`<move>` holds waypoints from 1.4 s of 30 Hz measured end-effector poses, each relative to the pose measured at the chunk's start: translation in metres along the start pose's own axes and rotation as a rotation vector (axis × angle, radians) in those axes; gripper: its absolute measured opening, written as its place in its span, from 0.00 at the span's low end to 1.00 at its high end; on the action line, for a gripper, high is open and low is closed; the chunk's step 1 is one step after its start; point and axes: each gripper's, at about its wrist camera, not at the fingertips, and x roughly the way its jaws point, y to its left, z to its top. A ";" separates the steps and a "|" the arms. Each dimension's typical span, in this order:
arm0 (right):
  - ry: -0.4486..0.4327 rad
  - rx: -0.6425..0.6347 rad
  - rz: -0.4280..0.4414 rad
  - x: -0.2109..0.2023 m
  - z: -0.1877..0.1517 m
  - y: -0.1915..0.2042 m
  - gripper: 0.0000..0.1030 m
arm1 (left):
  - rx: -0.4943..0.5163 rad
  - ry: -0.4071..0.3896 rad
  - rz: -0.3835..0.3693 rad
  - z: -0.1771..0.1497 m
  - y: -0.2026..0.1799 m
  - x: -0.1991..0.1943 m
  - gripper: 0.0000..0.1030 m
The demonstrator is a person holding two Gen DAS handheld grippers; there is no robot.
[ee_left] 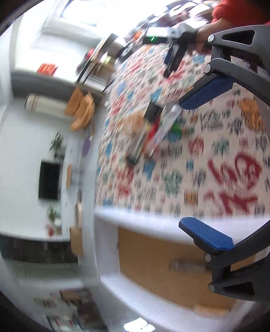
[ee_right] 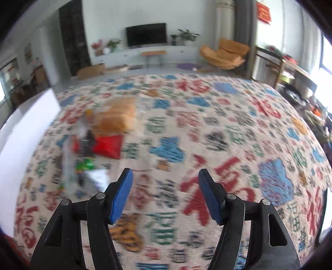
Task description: Organize snacks
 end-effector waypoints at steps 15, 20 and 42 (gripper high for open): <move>0.067 0.088 -0.100 0.056 -0.005 -0.069 0.74 | 0.091 0.113 0.093 -0.032 -0.029 0.159 1.00; 0.071 0.094 -0.111 0.056 -0.006 -0.069 0.79 | 0.045 0.161 0.111 -0.031 -0.018 0.174 1.00; 0.074 0.099 -0.115 0.057 -0.005 -0.071 0.81 | 0.088 0.177 0.150 -0.036 -0.024 0.172 1.00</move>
